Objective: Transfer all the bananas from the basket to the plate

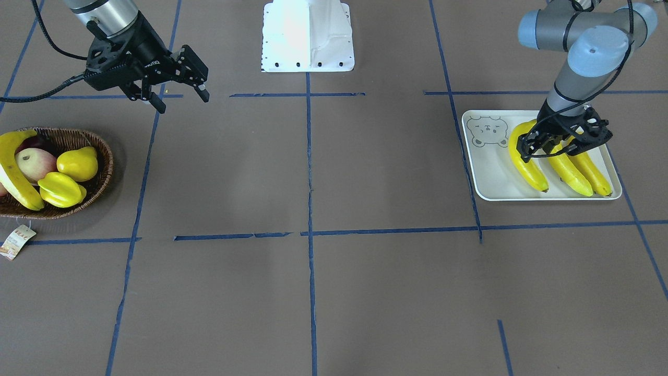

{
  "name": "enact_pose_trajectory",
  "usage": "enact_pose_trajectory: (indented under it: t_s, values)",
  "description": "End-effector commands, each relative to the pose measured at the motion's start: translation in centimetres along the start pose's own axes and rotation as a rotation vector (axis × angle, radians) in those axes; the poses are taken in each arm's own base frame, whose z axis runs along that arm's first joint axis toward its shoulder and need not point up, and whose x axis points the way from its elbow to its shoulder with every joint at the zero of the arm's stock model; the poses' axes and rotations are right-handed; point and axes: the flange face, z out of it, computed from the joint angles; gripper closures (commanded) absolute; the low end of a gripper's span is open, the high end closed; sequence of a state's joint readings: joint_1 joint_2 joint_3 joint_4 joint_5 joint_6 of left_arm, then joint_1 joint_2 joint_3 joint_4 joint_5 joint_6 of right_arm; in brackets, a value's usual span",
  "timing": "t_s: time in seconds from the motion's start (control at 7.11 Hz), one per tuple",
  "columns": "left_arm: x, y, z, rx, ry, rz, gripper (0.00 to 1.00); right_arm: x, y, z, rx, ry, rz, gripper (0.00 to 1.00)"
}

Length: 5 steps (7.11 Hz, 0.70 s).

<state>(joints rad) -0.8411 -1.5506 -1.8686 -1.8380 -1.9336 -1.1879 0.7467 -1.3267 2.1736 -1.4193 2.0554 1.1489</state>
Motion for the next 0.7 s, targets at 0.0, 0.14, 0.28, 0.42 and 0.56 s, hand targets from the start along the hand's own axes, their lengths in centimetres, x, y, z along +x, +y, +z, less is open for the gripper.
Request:
enact_pose_trajectory:
  t_s: [0.0, 0.14, 0.28, 0.42, 0.56]
  values:
    - [0.9, 0.1, -2.1, 0.02, 0.06, 0.014, 0.01, 3.7, -1.1, -0.9, 0.007, 0.041, -0.026, 0.0]
    - [2.1, 0.3, -4.1, 0.033, 0.094, 0.018, 0.01, 6.2, -1.1, -0.8, 0.001, 0.079, -0.069, 0.0]
    - [3.1, 0.8, -5.9, 0.042, 0.129, 0.03, 0.01, 9.3, -0.8, -0.7, -0.01, 0.124, -0.112, 0.0]
    - [4.3, 1.4, -7.5, 0.01, 0.177, 0.042, 0.01, 12.4, -0.3, -0.6, -0.018, 0.168, -0.128, 0.0]
    - [6.1, 1.6, -9.2, 0.003, 0.227, 0.046, 0.01, 14.8, 0.1, -0.1, -0.037, 0.206, -0.135, 0.0]
